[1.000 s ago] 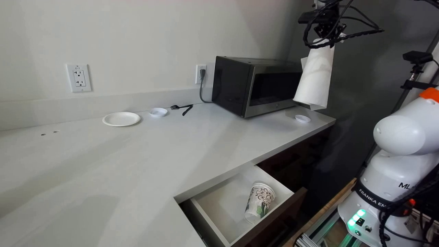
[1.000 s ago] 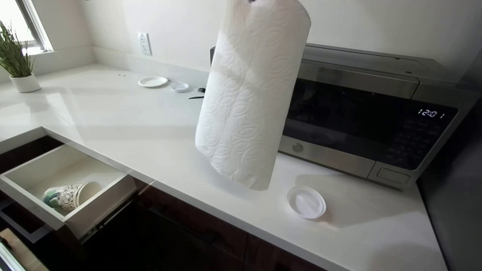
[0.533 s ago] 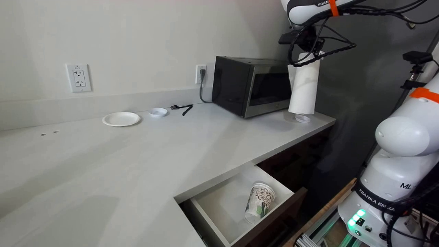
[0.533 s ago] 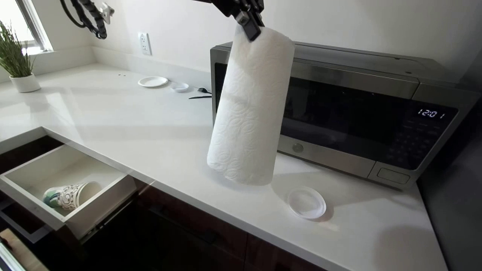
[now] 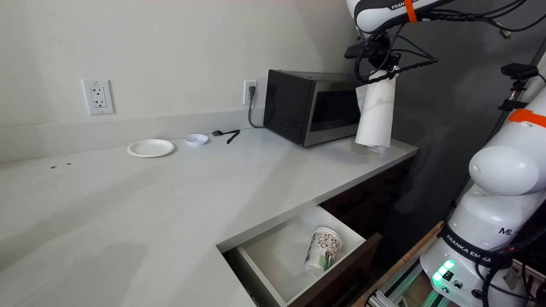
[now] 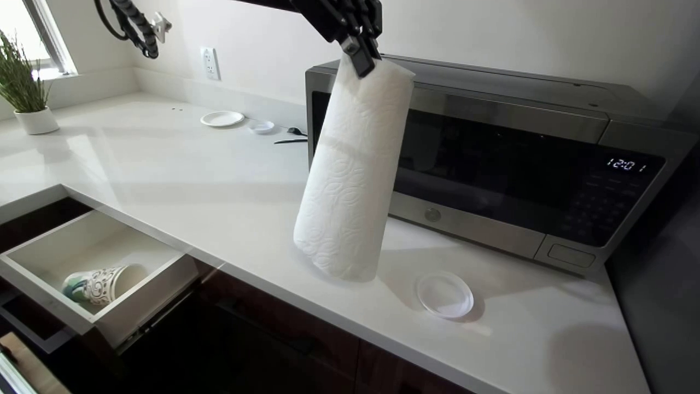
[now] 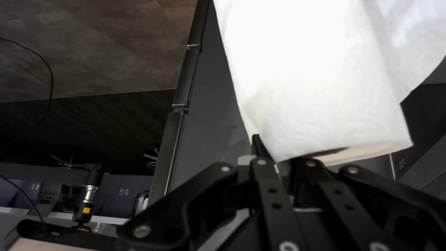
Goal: Put the paper towel roll on the counter.
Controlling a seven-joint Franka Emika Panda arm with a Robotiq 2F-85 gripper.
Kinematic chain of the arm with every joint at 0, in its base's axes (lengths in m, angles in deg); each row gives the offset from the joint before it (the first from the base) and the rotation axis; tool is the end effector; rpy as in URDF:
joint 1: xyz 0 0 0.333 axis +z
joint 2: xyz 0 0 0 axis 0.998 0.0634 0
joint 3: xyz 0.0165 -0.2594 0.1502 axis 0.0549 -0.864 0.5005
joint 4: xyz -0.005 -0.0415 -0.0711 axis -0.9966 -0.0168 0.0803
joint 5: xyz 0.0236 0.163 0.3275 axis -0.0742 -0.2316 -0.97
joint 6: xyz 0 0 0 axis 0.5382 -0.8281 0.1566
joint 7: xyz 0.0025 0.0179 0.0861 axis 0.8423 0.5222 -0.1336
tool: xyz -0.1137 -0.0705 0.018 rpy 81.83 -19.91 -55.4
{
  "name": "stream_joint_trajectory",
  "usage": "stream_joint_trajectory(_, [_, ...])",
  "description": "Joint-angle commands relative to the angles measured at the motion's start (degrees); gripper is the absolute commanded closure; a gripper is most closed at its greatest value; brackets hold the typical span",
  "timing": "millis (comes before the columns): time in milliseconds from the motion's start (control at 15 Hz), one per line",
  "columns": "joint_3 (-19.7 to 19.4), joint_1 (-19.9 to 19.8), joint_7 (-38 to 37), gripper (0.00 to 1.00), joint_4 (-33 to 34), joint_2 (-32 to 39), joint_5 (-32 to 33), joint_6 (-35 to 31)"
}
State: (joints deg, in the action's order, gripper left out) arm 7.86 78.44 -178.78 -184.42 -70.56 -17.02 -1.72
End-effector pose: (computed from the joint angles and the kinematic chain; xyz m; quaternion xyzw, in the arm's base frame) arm 0.4462 -0.1334 0.5437 0.5852 -0.7182 0.2002 0.3189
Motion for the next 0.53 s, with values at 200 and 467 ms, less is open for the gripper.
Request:
stream_joint_trajectory(200, [0.76,2.84,-23.15,0.97,-1.07,6.31,6.55,3.67])
stream_joint_trajectory(467, [0.41,5.39,-29.93,0.93,-0.21,10.19,7.75,9.27])
